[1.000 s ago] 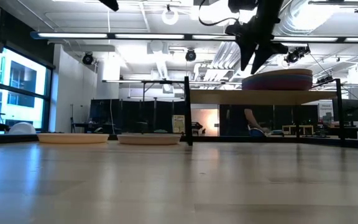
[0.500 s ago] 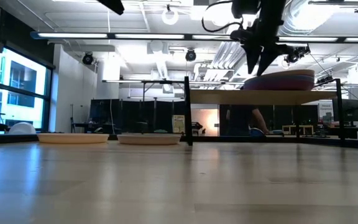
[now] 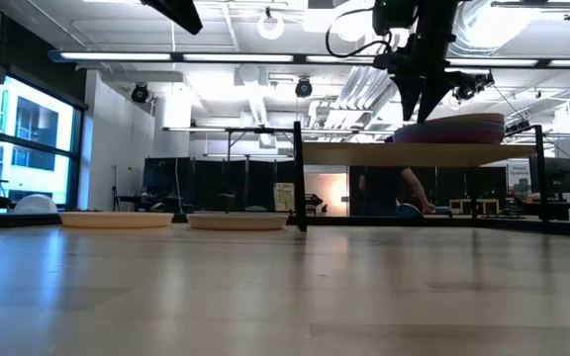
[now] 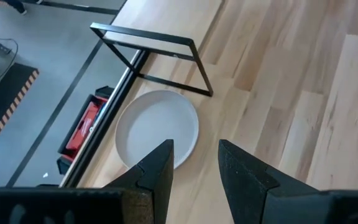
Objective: Place and stack plates onto a shelf
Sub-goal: Stack the white plate on top of the pink plate on the shelf, then put the peach plate on the shelf
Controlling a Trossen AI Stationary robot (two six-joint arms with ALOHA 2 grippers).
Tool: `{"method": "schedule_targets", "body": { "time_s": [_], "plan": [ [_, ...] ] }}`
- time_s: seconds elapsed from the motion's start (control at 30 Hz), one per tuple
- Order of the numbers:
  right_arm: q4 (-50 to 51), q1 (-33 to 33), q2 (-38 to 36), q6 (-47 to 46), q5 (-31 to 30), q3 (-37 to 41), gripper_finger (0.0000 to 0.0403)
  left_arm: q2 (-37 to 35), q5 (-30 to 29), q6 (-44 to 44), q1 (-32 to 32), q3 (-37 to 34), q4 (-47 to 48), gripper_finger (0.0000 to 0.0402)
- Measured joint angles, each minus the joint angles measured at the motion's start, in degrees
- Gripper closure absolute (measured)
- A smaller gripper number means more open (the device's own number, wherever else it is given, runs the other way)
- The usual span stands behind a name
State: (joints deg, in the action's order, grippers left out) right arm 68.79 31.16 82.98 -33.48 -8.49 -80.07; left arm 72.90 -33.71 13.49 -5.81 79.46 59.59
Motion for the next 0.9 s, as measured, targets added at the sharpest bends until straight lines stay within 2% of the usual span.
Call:
{"method": "schedule_targets", "body": {
  "time_s": [0.17, 0.37, 0.67, 0.9],
  "plan": [
    [0.2, -0.4, -0.1, 1.9, 2.8, -1.1, 0.026, 0.5, -1.8, 2.5, 1.3, 0.0, 0.1, 0.0284],
    [1.4, -3.3, -0.1, 5.5, 3.6, -7.1, 0.026, 1.2, -6.5, 6.9, 3.7, 0.1, 0.1, 0.0284],
    [4.0, -6.6, -0.2, 11.8, 1.4, -16.9, 0.026, 1.4, -6.6, 17.5, 11.0, 0.0, 1.6, 0.0284],
    [6.8, -7.0, -0.2, 16.7, 1.4, -20.2, 0.026, 1.4, -5.1, 24.4, 16.2, 0.0, 5.0, 0.0284]
  ]
}}
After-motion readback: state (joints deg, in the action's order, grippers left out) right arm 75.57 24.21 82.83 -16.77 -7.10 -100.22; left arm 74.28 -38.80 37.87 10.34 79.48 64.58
